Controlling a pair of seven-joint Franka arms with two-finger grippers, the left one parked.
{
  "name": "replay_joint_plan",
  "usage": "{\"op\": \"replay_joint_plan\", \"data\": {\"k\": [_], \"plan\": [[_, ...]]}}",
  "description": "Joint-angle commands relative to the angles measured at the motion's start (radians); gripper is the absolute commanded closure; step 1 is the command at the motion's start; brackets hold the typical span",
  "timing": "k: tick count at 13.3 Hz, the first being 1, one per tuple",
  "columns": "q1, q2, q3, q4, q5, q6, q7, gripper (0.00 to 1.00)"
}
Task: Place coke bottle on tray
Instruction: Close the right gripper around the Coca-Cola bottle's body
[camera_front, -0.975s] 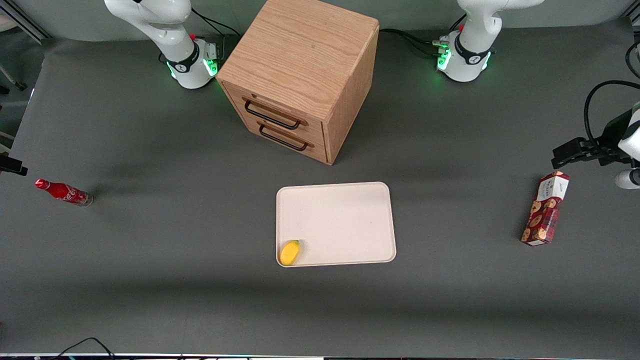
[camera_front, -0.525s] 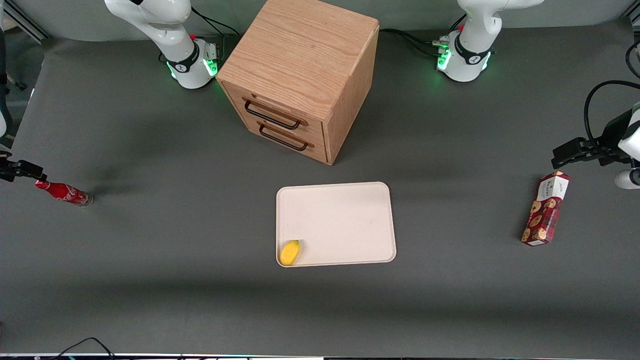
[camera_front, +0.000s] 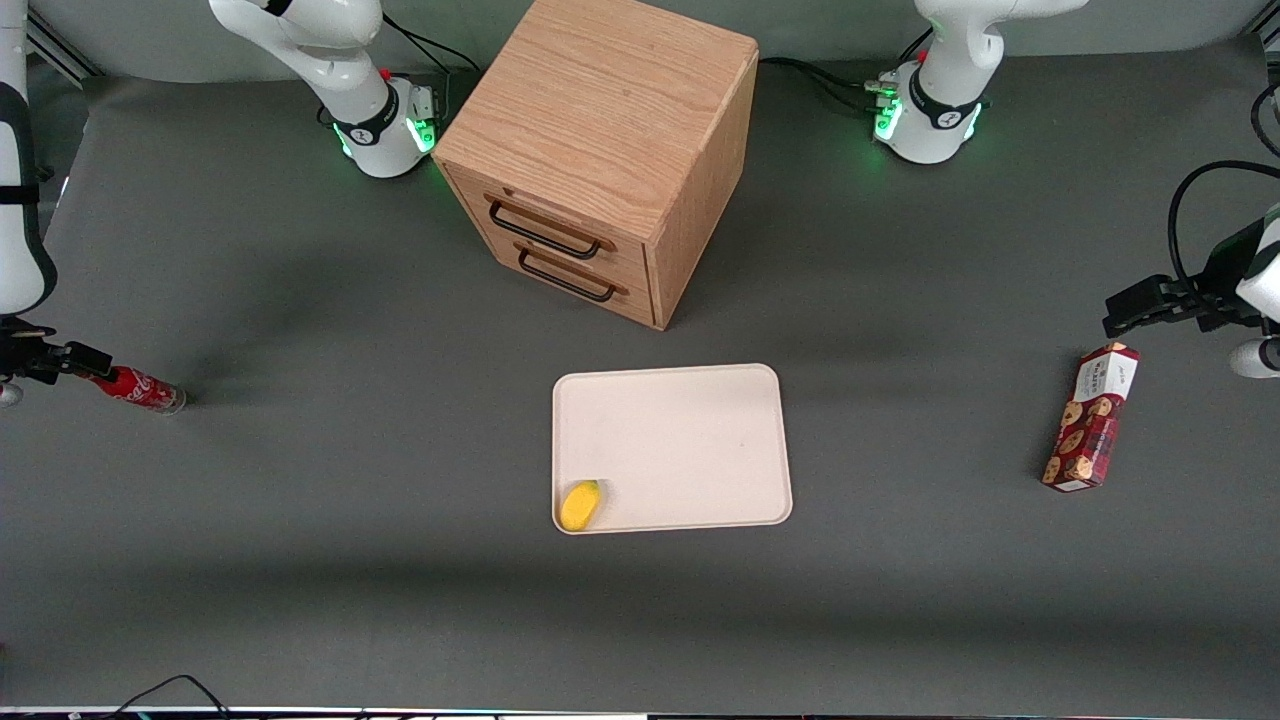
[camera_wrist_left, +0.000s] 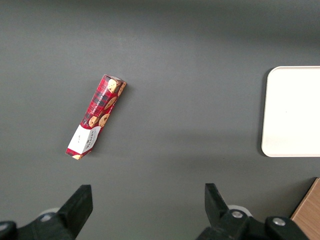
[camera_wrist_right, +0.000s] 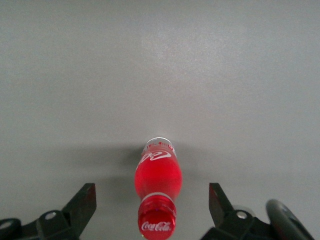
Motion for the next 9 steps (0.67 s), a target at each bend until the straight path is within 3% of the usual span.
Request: {"op": "replay_joint_plan", "data": {"k": [1,5,6,9], "plan": [[-0.003,0.007,0.0,-0.015,0.035,0.013,-0.038,0.0],[-0.01,0.014,0.0,-0.029,0.035,0.021,-0.04,0.02],[-0.009,0.014,0.0,-0.029,0.035,0.02,-0.038,0.11],[-0.006,0.018,0.0,-0.023,0.033,0.019,-0.038,0.57]]}}
